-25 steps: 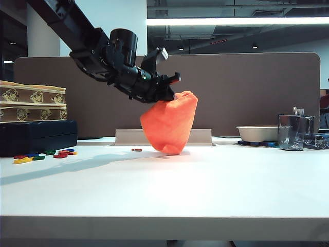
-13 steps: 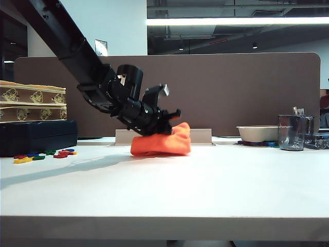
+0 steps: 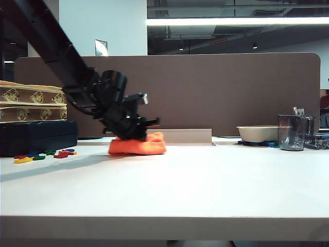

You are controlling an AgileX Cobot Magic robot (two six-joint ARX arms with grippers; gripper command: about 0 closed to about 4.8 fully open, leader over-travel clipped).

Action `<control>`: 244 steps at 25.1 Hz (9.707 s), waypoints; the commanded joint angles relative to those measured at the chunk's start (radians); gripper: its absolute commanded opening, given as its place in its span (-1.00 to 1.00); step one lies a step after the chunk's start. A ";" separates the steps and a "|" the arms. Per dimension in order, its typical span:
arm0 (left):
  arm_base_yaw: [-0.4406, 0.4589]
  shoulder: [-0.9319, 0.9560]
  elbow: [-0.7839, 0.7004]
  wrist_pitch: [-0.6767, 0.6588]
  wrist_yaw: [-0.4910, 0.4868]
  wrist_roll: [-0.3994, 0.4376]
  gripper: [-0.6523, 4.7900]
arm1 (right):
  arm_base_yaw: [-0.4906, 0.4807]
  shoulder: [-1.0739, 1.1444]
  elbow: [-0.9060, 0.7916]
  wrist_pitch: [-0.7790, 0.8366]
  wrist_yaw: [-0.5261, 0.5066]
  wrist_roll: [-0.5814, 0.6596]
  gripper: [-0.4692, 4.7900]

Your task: Use an orange cloth to wipe the letter magnets on the table away for a distance.

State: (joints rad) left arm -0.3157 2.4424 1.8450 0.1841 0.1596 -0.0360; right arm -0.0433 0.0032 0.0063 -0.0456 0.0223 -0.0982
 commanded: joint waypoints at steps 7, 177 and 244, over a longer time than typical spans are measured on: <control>0.137 -0.014 0.010 -0.071 -0.029 -0.002 -0.78 | 0.000 -0.002 -0.006 0.011 -0.003 0.002 -0.82; -0.153 -2.254 -1.387 -0.744 -0.317 0.229 -0.43 | 0.000 -0.003 0.011 0.135 -0.003 0.047 -0.82; -0.153 -2.256 -1.839 -0.152 -0.477 0.047 -0.43 | 0.000 -0.001 -0.007 0.019 -0.175 -0.190 -0.82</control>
State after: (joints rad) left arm -0.4698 0.1871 0.0010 0.0250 -0.3153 0.0097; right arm -0.0433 0.0036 0.0063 -0.0364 -0.1509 -0.2882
